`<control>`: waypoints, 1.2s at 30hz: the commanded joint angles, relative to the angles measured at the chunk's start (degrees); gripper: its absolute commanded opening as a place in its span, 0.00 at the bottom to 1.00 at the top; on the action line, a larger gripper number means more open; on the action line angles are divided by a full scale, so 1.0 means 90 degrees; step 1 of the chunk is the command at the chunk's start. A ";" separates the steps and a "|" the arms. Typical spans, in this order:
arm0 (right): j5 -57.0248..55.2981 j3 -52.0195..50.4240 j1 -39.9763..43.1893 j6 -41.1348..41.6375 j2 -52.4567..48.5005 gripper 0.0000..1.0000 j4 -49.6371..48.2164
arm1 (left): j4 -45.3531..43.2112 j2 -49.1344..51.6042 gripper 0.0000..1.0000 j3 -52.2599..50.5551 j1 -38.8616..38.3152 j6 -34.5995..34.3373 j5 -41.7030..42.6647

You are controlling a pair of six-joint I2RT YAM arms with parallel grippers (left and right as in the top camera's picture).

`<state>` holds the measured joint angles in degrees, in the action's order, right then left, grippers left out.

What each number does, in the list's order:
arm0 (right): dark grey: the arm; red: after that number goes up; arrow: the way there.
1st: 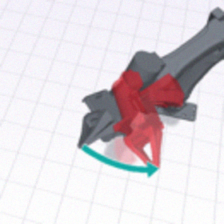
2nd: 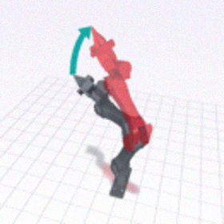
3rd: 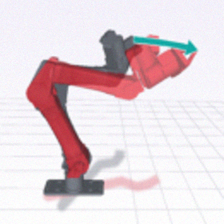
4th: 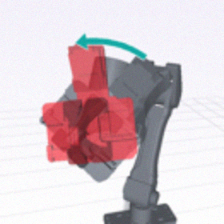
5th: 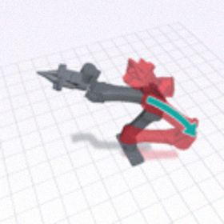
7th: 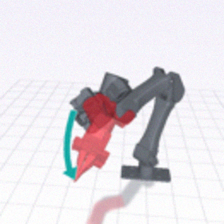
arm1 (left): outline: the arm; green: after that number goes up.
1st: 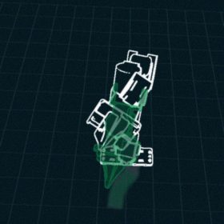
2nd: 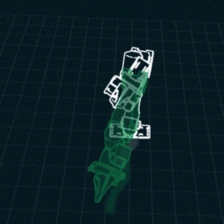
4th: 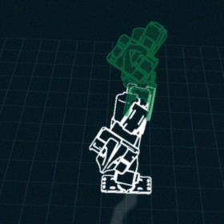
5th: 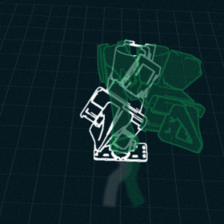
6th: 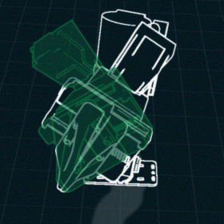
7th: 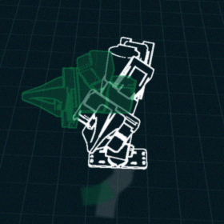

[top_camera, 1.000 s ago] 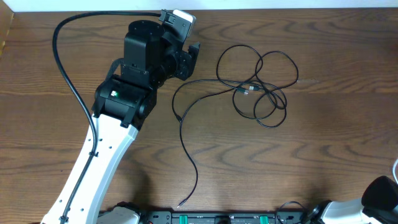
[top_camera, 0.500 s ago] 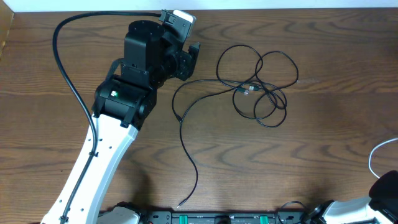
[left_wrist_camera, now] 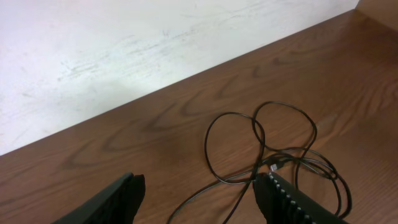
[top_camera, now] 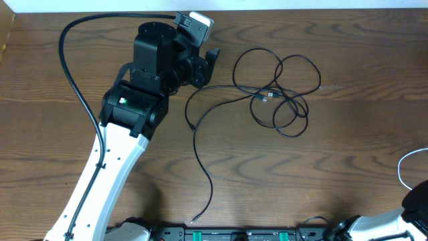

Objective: Untangle cables

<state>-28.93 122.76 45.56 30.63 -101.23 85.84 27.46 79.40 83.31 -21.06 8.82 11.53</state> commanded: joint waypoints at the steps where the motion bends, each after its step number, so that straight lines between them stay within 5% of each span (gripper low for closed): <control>1: 0.0051 0.0000 0.0155 0.0117 0.0049 0.01 -0.0019 | 0.0022 0.0002 0.62 0.0029 0.0017 -0.0034 0.0056; 19: 0.1158 0.0002 -0.0061 -0.0352 0.0027 0.01 -0.0549 | 0.0034 0.0002 0.62 0.0029 0.0017 -0.0034 0.0056; 36: 0.1943 0.0002 -0.3002 -0.1819 0.0005 0.01 -0.2720 | 0.0036 0.0002 0.62 0.0029 0.0017 -0.0034 0.0053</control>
<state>-12.25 122.72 20.58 17.28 -101.25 63.07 27.70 79.40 83.31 -21.06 8.82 11.70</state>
